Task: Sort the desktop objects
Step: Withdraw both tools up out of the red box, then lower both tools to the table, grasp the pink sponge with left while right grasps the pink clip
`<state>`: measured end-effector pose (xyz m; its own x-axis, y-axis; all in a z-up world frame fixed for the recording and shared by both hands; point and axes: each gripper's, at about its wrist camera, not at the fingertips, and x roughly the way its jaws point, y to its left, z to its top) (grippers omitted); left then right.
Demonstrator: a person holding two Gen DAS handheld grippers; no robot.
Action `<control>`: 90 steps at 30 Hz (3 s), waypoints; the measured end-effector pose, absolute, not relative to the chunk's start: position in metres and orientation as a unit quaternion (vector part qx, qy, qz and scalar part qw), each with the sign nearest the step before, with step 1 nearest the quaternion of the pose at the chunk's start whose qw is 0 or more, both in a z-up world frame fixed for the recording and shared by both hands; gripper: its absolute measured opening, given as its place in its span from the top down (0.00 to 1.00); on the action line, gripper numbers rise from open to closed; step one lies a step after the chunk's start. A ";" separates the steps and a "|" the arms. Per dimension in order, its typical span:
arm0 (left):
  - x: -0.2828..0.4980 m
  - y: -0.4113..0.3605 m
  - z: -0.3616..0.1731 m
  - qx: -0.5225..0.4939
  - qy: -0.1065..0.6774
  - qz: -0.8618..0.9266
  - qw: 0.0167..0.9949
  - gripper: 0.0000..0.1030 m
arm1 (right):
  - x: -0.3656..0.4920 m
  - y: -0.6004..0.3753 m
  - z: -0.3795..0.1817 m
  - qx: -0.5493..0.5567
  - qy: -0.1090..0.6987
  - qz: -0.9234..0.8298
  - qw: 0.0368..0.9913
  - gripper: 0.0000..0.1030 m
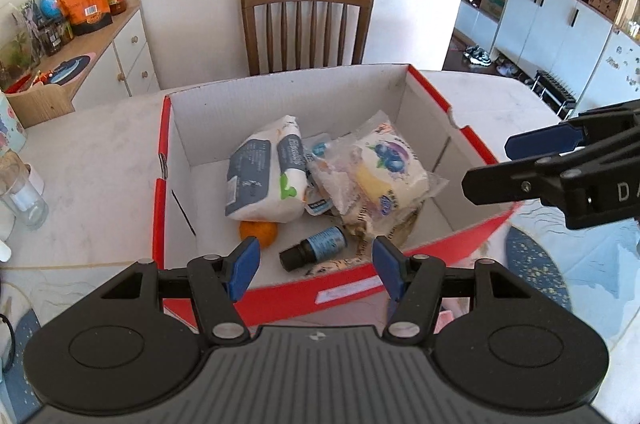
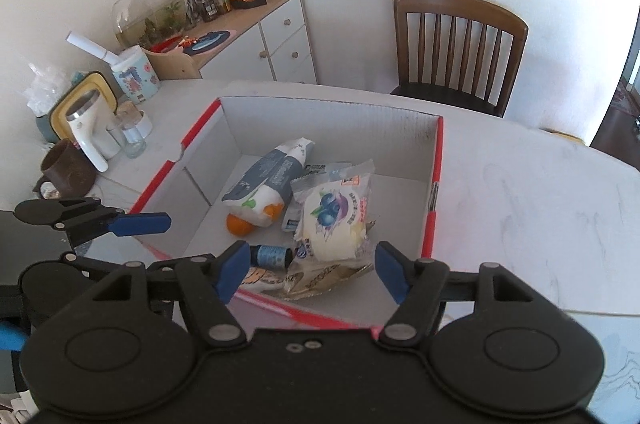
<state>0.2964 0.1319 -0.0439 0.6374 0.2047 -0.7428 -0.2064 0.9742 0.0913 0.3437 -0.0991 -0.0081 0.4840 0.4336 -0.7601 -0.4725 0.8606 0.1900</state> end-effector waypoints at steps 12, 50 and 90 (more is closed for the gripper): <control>0.269 0.113 -0.040 0.006 0.393 0.110 0.913 0.41 | 0.300 -0.117 -0.005 -0.017 0.417 0.272 0.867 0.30; 0.244 0.101 -0.099 -0.023 0.444 0.108 0.889 0.37 | 0.179 -0.117 -0.097 -0.035 0.445 0.254 0.858 0.16; 0.318 0.054 -0.168 0.006 0.505 0.096 0.858 0.05 | 0.208 -0.155 -0.137 -0.061 0.463 0.153 0.871 0.52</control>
<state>0.3180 0.0535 -0.1682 0.4708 0.1708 -0.8656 -0.1579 0.9816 0.1078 0.2081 -0.1552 -0.1370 0.5238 0.2104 -0.8254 -0.3228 0.9458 0.0362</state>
